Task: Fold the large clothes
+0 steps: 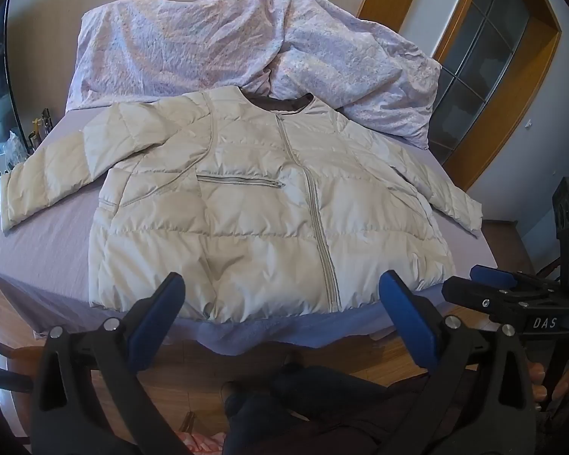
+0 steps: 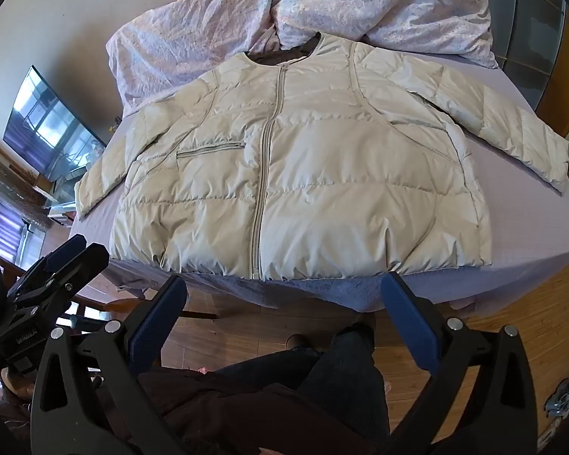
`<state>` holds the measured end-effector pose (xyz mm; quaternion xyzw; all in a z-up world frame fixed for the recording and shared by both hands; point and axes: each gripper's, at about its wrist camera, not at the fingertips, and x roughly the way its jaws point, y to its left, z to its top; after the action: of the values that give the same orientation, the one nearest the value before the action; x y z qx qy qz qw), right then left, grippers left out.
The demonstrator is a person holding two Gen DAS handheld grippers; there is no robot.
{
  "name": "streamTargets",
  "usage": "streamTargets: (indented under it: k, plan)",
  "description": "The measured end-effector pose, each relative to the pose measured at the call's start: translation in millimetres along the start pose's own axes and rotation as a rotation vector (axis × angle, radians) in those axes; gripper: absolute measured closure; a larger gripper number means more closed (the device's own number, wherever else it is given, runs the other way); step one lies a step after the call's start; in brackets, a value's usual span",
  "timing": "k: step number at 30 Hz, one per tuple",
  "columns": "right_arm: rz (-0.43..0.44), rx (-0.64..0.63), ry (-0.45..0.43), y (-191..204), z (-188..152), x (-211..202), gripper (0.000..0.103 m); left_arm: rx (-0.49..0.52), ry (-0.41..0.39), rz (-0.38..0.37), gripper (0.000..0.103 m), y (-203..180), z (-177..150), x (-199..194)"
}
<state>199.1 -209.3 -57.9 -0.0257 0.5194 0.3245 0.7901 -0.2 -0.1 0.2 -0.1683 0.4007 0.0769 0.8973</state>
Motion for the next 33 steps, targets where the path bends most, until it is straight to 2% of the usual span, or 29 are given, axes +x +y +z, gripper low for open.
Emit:
streamTargets:
  k: [33]
  plan:
    - [-0.001, 0.001, -0.002, 2.2, 2.2, 1.6, 0.001, -0.002, 0.002, -0.003, 0.002, 0.1, 0.1, 0.1]
